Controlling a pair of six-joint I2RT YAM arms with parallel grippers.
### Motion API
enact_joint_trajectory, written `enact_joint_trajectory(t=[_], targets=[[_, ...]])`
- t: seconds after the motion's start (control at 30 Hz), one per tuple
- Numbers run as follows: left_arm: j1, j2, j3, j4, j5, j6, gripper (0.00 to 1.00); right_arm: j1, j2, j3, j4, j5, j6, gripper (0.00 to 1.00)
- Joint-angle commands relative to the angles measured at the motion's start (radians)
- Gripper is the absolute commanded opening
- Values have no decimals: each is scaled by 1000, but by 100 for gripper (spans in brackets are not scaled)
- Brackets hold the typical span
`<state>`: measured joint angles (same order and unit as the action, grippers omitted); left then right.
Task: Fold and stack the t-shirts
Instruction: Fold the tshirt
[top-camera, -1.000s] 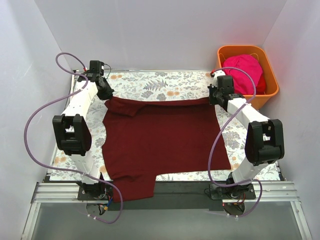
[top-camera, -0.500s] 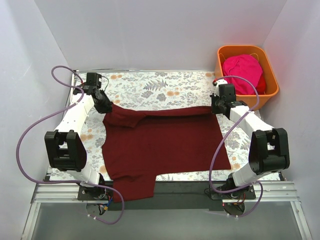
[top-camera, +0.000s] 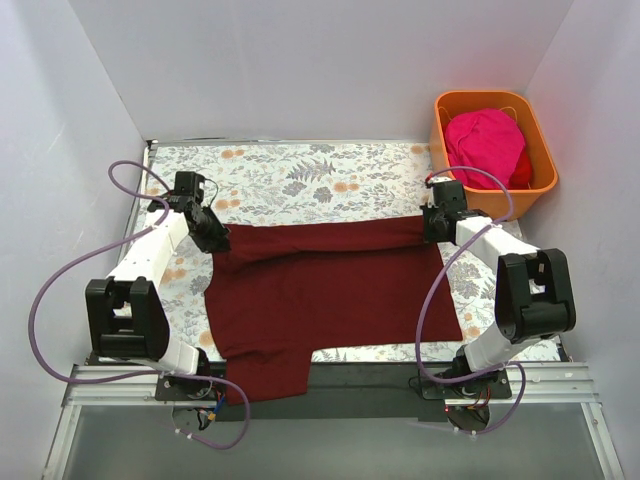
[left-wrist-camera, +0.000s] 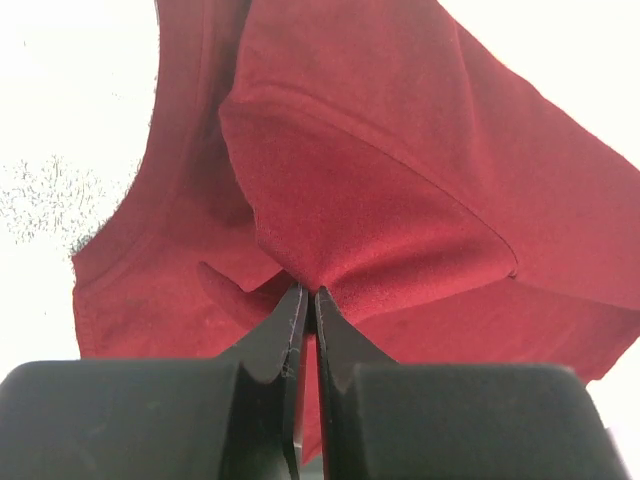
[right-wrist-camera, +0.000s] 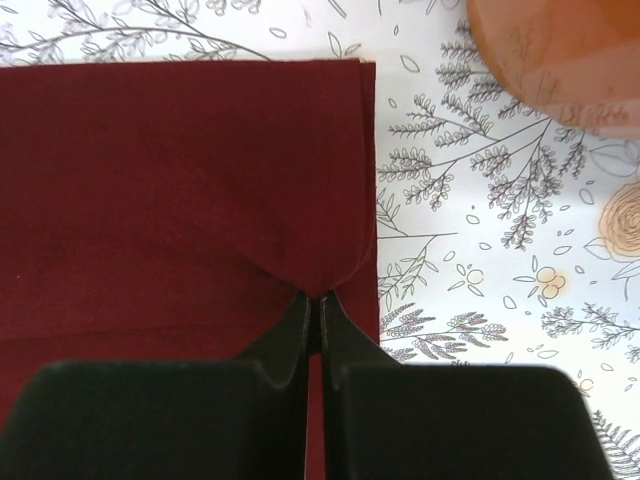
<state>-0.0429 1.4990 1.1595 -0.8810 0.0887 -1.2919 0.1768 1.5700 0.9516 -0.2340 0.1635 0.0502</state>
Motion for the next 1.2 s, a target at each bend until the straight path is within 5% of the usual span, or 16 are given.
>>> enact_joint_trajectory(t=[0.0, 0.3, 0.43, 0.63, 0.83, 1.03, 1.17], targets=[[6, -54, -40, 24, 16, -7, 0, -8, 28, -10, 13, 47, 22, 1], [6, -43, -116, 77, 17, -15, 0, -7, 76, -22, 10, 76, 34, 14], [6, -40, -116, 91, 34, -12, 0, 0, 61, -4, -8, 44, 39, 41], [6, -7, -103, 125, 42, 3, 0, 110, -36, 35, -59, 41, 40, 62], [6, 75, -37, 185, 25, 11, 0, 335, -103, 88, -27, 16, -45, 58], [5, 240, 115, 208, -9, 14, 0, 555, -44, 137, 110, -194, -131, 42], [5, 339, 225, 209, -6, 26, 0, 641, 39, 194, 199, -303, -168, 40]])
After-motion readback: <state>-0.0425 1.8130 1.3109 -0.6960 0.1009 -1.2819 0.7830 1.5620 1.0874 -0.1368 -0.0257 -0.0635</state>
